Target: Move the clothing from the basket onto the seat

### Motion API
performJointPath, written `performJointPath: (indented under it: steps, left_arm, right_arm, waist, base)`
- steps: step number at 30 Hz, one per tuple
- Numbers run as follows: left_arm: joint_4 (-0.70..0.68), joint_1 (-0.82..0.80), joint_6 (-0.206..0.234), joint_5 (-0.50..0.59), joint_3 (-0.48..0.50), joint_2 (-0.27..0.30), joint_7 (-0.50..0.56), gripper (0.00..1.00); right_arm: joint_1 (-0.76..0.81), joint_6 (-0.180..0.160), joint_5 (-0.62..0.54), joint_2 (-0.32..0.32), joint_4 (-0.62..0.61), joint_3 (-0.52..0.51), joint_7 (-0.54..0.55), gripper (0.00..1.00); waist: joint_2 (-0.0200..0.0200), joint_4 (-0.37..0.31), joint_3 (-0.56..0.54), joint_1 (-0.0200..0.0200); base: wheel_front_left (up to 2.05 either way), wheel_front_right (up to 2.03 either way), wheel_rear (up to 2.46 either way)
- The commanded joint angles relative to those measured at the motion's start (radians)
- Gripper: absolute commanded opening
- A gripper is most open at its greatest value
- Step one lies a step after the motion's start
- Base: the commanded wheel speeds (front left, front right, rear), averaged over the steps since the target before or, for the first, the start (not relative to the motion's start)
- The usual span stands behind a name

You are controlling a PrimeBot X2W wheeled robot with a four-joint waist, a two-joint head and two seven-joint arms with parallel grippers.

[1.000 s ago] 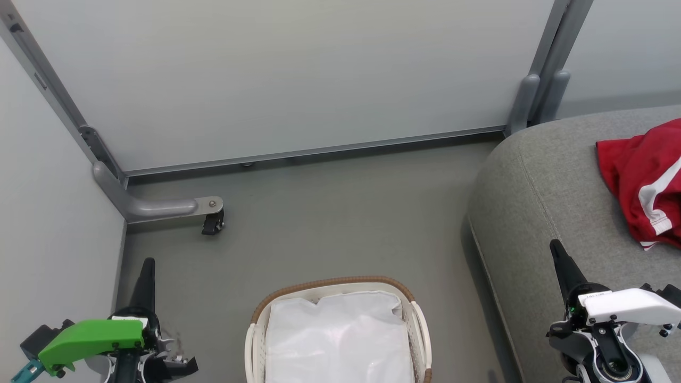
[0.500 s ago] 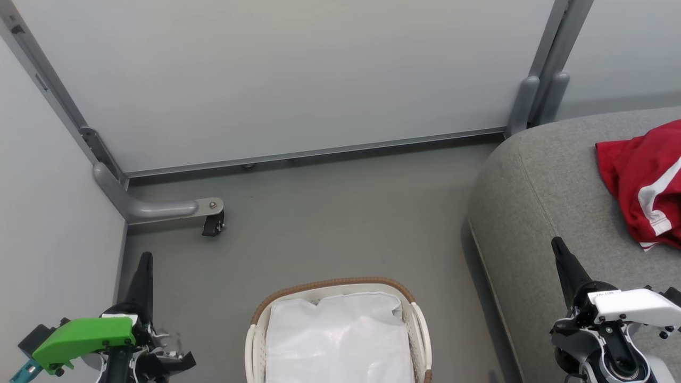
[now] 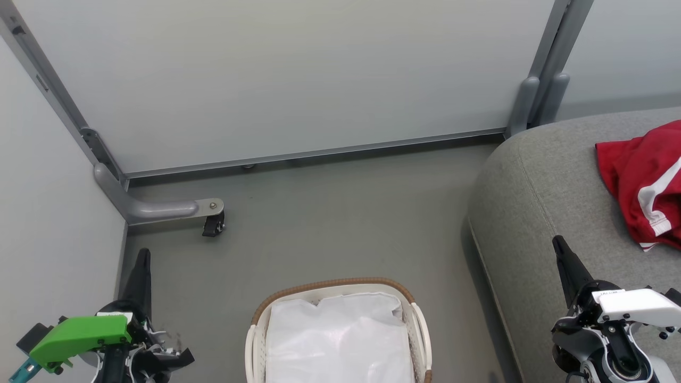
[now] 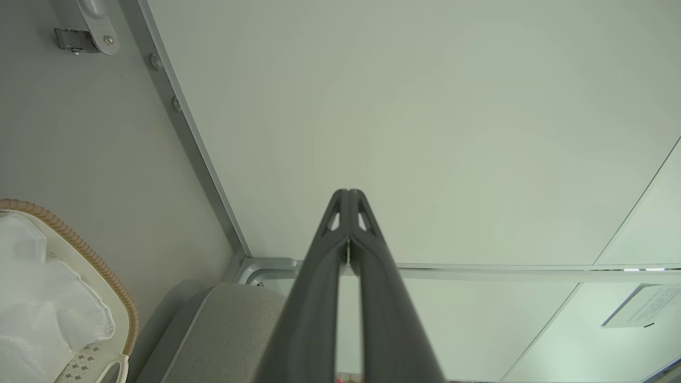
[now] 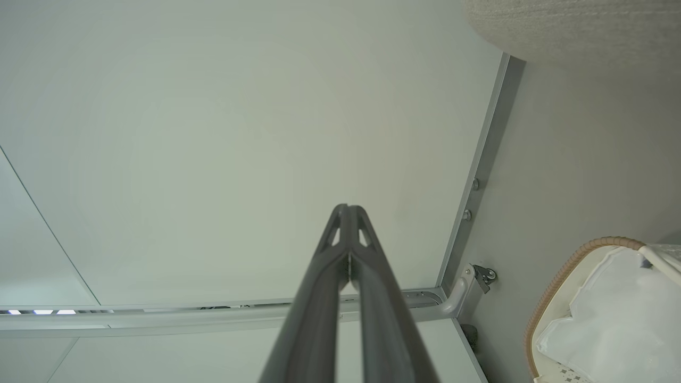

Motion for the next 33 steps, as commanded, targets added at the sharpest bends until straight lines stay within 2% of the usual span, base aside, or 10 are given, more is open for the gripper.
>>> performJointPath:
  steps: [1, 33]
  left_arm:
    - [-0.001, -0.012, -0.006, -0.003, 0.002, 0.006, 0.005, 0.00]
    - [-0.002, -0.011, -0.007, -0.003, 0.002, 0.006, 0.005, 0.00]
  right_arm:
    - [0.011, -0.001, 0.003, -0.006, -0.004, -0.003, 0.003, 0.00]
    - [0.011, -0.001, 0.003, -0.006, -0.004, -0.002, 0.003, 0.00]
  waist:
    - [-0.0001, 0.000, 0.000, 0.0000]
    - [-0.0001, 0.000, 0.000, 0.0000]
  base:
    - [0.00, 0.00, 0.00]
    - [0.00, 0.00, 0.00]
